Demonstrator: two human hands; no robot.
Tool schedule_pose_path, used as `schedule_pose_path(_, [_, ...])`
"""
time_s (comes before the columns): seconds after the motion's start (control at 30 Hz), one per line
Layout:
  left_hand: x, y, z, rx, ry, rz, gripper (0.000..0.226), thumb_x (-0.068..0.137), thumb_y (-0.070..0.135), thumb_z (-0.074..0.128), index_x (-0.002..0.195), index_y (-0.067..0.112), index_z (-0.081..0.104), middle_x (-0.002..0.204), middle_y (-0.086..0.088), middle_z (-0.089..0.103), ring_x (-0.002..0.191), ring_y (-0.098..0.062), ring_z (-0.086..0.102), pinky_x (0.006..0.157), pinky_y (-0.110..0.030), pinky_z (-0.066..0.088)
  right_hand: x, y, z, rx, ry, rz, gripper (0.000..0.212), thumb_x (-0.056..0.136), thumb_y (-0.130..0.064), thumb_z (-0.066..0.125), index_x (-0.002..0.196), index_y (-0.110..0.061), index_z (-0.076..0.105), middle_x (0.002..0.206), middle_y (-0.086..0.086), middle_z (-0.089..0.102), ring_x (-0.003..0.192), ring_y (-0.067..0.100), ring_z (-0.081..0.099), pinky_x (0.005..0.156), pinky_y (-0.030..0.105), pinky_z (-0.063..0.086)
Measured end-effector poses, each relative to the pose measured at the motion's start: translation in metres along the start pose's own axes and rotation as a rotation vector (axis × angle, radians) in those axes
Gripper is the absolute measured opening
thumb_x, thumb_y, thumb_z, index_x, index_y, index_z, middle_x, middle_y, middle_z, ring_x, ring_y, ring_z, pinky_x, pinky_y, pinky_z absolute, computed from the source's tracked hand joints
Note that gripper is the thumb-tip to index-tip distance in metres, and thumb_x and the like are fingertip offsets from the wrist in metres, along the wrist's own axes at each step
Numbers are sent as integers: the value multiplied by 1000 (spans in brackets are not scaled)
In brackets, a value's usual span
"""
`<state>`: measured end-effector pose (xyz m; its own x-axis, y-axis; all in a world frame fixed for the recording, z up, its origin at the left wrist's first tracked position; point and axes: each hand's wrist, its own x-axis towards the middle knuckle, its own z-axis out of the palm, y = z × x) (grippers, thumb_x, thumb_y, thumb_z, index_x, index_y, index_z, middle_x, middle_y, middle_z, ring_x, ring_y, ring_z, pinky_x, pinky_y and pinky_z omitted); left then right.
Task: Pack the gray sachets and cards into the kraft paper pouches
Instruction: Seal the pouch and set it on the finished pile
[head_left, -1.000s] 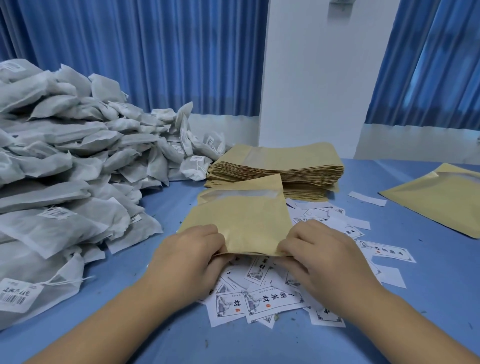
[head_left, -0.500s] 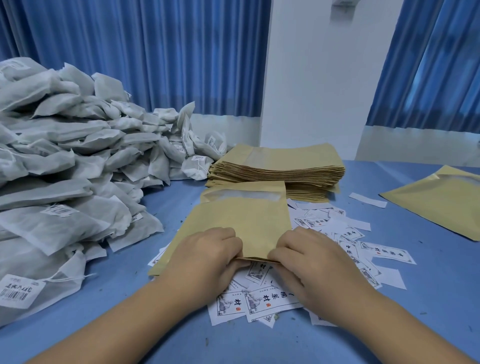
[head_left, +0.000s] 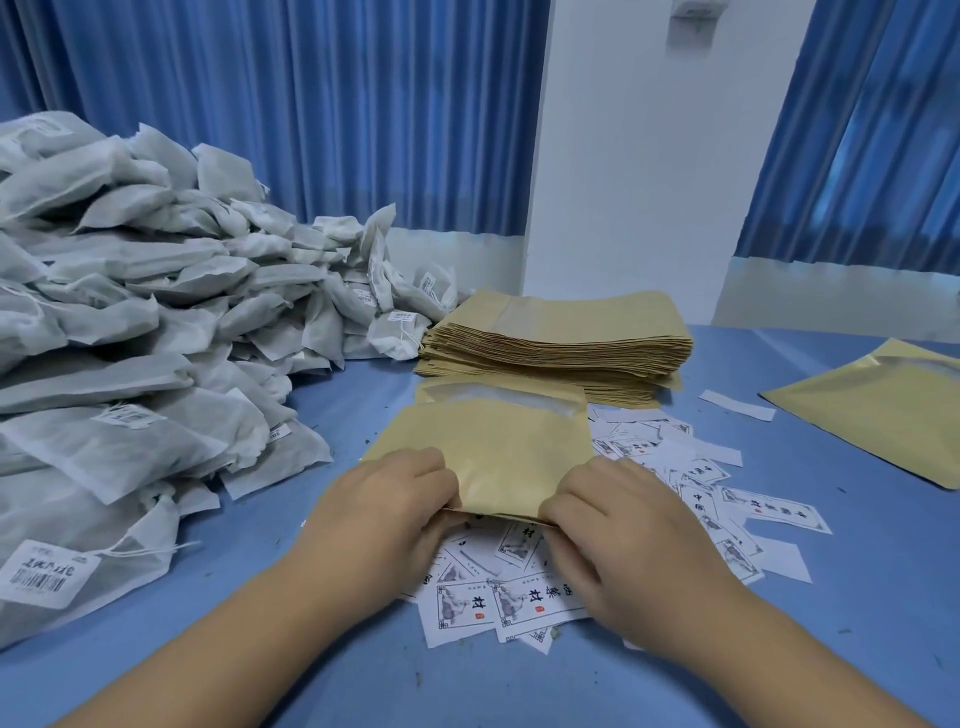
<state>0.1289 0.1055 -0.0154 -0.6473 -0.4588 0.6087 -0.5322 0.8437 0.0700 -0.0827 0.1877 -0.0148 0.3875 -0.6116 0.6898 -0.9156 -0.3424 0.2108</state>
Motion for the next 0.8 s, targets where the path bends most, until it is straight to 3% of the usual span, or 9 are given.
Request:
schedule_pose_path(0.1, [3, 6, 1, 43, 0, 56, 30, 63, 14, 87, 62, 13, 57, 64, 2, 52, 53, -22, 53, 44, -20, 35, 7, -10, 3, -72, -34, -75, 5, 77, -14, 65, 73, -14, 67, 69, 1, 56, 61, 23, 51, 54, 32, 42])
schedule_pose_path(0.3, [0, 4, 4, 62, 17, 80, 26, 61, 17, 86, 69, 17, 61, 69, 5, 56, 57, -19, 54, 45, -22, 39, 19, -22, 11, -165, -90, -12, 24, 45, -5, 73, 51, -20, 55, 54, -4, 44, 53, 19, 42, 50, 26, 26])
schedule_pose_path(0.43, [-1, 0, 3, 96, 23, 95, 28, 56, 17, 88, 67, 18, 63, 68, 4, 56, 56, -20, 55, 43, -24, 40, 15, -22, 11, -166, -94, 35, 26, 42, -3, 75, 51, -19, 57, 53, -4, 46, 51, 19, 44, 48, 25, 28])
schedule_pose_path(0.57, [1, -3, 2, 123, 78, 106, 34, 45, 9, 90, 59, 14, 58, 61, 1, 51, 49, -22, 51, 40, -21, 33, 17, -28, 8, -201, -99, -12, 23, 50, -7, 74, 57, -20, 57, 58, -4, 47, 56, 19, 46, 50, 26, 32])
schedule_pose_path(0.67, [1, -4, 3, 103, 106, 130, 30, 51, 9, 86, 59, 14, 58, 60, 1, 50, 49, -22, 50, 40, -21, 33, 24, -36, 8, -193, -101, -7, 25, 50, -15, 79, 59, -22, 57, 59, -5, 48, 56, 18, 47, 49, 27, 33])
schedule_pose_path(0.8, [0, -1, 4, 86, 76, 146, 24, 61, 20, 88, 68, 17, 64, 66, 3, 54, 54, -20, 53, 42, -24, 39, 27, -35, 9, -196, -89, 26, 32, 36, -14, 80, 49, -23, 52, 52, -6, 46, 50, 18, 46, 46, 24, 30])
